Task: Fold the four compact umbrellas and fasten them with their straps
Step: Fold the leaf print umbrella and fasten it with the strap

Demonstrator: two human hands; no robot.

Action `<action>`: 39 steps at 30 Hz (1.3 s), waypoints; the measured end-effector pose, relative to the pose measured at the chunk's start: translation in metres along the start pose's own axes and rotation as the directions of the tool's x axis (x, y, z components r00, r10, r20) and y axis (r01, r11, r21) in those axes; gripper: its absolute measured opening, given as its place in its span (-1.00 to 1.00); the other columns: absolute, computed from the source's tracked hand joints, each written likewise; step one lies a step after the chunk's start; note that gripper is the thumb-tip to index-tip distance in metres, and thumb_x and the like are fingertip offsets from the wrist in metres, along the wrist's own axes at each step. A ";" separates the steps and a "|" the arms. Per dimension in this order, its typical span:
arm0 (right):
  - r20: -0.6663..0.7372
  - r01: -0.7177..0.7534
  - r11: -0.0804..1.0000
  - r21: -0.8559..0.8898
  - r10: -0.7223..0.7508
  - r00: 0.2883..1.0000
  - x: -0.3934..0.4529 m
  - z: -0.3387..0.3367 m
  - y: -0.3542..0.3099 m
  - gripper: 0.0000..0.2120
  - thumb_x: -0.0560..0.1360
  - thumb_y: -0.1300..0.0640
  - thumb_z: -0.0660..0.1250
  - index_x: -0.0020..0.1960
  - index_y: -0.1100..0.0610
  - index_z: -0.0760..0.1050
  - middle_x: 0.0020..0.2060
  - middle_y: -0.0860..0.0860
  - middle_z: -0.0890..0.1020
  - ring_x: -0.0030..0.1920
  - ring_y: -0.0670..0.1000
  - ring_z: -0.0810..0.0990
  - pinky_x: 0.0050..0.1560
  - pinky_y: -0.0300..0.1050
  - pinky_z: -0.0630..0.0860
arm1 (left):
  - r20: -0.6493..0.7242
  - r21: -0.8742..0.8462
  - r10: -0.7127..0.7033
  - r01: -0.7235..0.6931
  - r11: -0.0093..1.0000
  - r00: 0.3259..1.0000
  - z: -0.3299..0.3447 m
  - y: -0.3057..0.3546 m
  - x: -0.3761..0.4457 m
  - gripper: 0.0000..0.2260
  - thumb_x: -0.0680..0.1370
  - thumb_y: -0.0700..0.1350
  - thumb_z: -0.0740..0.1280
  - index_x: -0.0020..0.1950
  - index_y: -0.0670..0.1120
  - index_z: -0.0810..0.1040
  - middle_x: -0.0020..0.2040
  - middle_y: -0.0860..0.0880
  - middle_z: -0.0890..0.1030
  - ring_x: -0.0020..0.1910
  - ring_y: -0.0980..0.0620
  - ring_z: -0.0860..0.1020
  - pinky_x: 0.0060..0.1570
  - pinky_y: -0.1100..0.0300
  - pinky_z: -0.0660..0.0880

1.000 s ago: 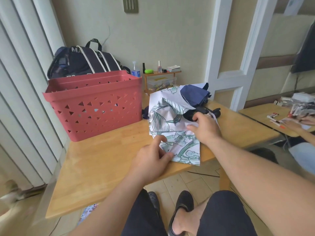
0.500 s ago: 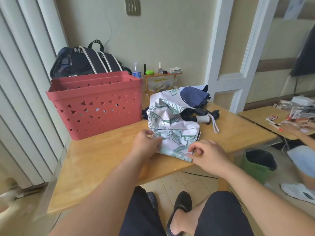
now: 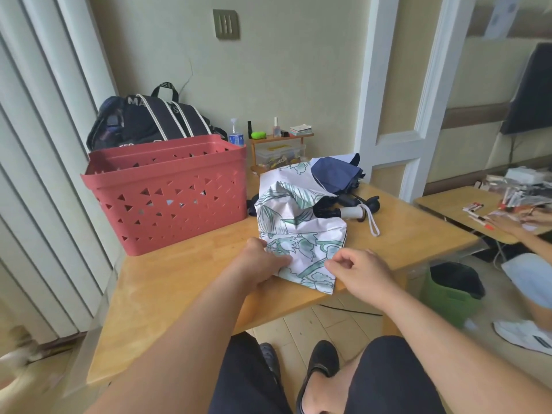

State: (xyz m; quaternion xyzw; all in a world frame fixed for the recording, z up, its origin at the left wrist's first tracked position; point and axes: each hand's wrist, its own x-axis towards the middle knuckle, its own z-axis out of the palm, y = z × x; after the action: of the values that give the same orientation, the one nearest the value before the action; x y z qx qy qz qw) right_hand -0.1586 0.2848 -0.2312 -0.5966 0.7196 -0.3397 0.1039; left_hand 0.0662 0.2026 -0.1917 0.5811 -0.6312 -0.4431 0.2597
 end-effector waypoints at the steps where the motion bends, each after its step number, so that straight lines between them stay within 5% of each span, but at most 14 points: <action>1: -0.011 -0.007 1.000 -0.001 0.007 1.000 0.000 0.000 -0.001 -0.73 0.53 -0.24 0.35 -0.22 -0.10 0.57 -0.31 -0.13 0.58 -0.05 -0.08 0.50 -0.18 -0.11 0.36 | 0.012 -0.052 0.005 -0.004 0.999 1.000 0.002 0.000 0.000 -0.40 0.49 -0.02 0.59 0.37 -0.04 0.31 0.04 0.03 0.55 -0.13 0.09 0.56 -0.27 0.21 0.48; 5: -0.024 -0.040 0.996 0.075 0.042 0.999 0.002 -0.001 -0.005 -0.77 0.53 -0.23 0.35 -0.16 -0.10 0.57 -0.29 -0.10 0.60 -0.16 -0.03 0.57 -0.14 -0.03 0.49 | 0.005 -0.299 0.045 -0.042 0.953 0.999 0.005 -0.006 0.000 -0.31 0.48 0.00 0.60 0.48 0.05 0.28 0.17 -0.02 0.58 0.00 0.02 0.60 -0.21 0.17 0.50; 10: 0.077 0.008 0.999 0.040 -0.011 0.997 0.001 -0.006 -0.001 -0.53 0.37 -0.52 0.27 -0.15 -0.13 0.57 -0.28 -0.11 0.58 -0.11 -0.04 0.54 -0.12 -0.04 0.44 | -0.054 -0.454 0.040 -0.060 0.889 0.998 0.007 -0.004 0.001 -0.79 0.65 -0.14 0.41 0.27 -0.04 0.55 -0.28 -0.01 0.63 -0.49 0.15 0.53 -0.46 0.31 0.45; 13: 0.137 0.017 0.993 0.117 -0.034 0.990 -0.001 -0.010 -0.002 -0.39 0.22 -0.64 0.28 -0.10 -0.15 0.58 -0.30 -0.14 0.53 -0.12 -0.03 0.50 -0.06 -0.02 0.45 | -0.032 -0.395 0.059 -0.067 0.916 0.998 0.009 -0.005 0.000 -0.79 0.57 -0.26 0.47 0.14 -0.03 0.60 -0.19 -0.06 0.61 -0.43 0.08 0.58 -0.41 0.27 0.54; 17: 0.172 0.229 0.973 -0.009 -0.224 0.959 -0.022 0.002 -0.009 -0.56 0.21 -0.47 0.42 -0.03 -0.27 0.53 -0.16 -0.17 0.48 -0.01 -0.12 0.44 0.10 -0.06 0.42 | -0.046 -0.314 0.085 -0.095 0.945 0.995 0.008 -0.011 0.003 -0.78 0.49 -0.25 0.57 0.02 -0.03 0.62 -0.29 0.01 0.48 -0.35 0.01 0.50 -0.23 0.16 0.51; 20: 0.008 0.344 0.937 0.062 -0.345 0.939 -0.033 0.011 0.001 -0.87 0.41 -0.18 0.50 -0.15 -0.18 0.61 -0.22 -0.14 0.49 -0.01 -0.12 0.46 0.04 -0.04 0.46 | -0.060 -0.310 0.070 -0.085 0.947 0.996 0.005 -0.014 0.003 -0.85 0.51 -0.15 0.58 0.00 -0.06 0.65 -0.26 0.01 0.56 -0.37 0.07 0.53 -0.34 0.27 0.50; 25: -0.094 0.395 0.919 -0.001 -0.393 0.915 -0.031 0.007 0.011 -0.93 0.54 0.06 0.48 -0.11 -0.05 0.62 -0.19 -0.23 0.46 0.00 -0.17 0.44 -0.03 -0.15 0.37 | -0.110 -0.376 0.073 -0.109 0.920 0.991 0.000 -0.021 0.002 -0.89 0.63 -0.07 0.45 -0.01 -0.10 0.69 -0.25 -0.02 0.67 -0.31 0.01 0.52 -0.21 0.18 0.48; 30: -0.088 0.365 0.931 0.020 -0.362 0.928 -0.032 0.001 -0.001 -0.82 0.49 -0.22 0.39 -0.03 -0.14 0.53 -0.09 -0.25 0.46 0.01 -0.17 0.49 -0.04 -0.20 0.44 | -0.098 0.010 0.272 -0.272 0.962 0.957 0.007 -0.032 -0.008 -0.86 0.51 0.24 0.38 0.04 0.32 0.59 -0.13 0.08 0.67 -0.14 -0.02 0.64 -0.08 0.05 0.57; 35: 0.015 0.156 0.968 0.196 -0.162 0.987 -0.011 -0.003 -0.016 -0.88 0.52 -0.10 0.45 -0.12 -0.08 0.60 -0.20 -0.07 0.56 -0.21 -0.11 0.50 -0.10 -0.11 0.48 | -0.059 0.093 0.335 -0.329 0.940 0.940 0.007 -0.033 -0.014 -0.88 0.51 0.17 0.49 0.00 0.30 0.61 -0.17 0.06 0.63 -0.22 0.06 0.60 -0.05 -0.03 0.61; 39: 0.081 -0.010 0.962 0.271 -0.012 0.997 -0.003 0.004 -0.010 -0.91 0.49 -0.03 0.51 -0.17 -0.10 0.63 -0.32 -0.06 0.61 -0.27 -0.10 0.53 -0.07 0.07 0.58 | -0.049 0.236 0.380 -0.359 0.903 0.924 0.006 -0.034 -0.019 -0.74 0.48 0.22 0.51 0.11 0.28 0.55 -0.13 0.10 0.62 -0.12 0.11 0.60 -0.07 0.11 0.55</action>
State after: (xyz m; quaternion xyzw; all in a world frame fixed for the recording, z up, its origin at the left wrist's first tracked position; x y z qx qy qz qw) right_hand -0.1475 0.2859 -0.2292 -0.5905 0.6612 -0.4103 0.2140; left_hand 0.0816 0.2247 -0.2205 0.4964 -0.7628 -0.2843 0.3016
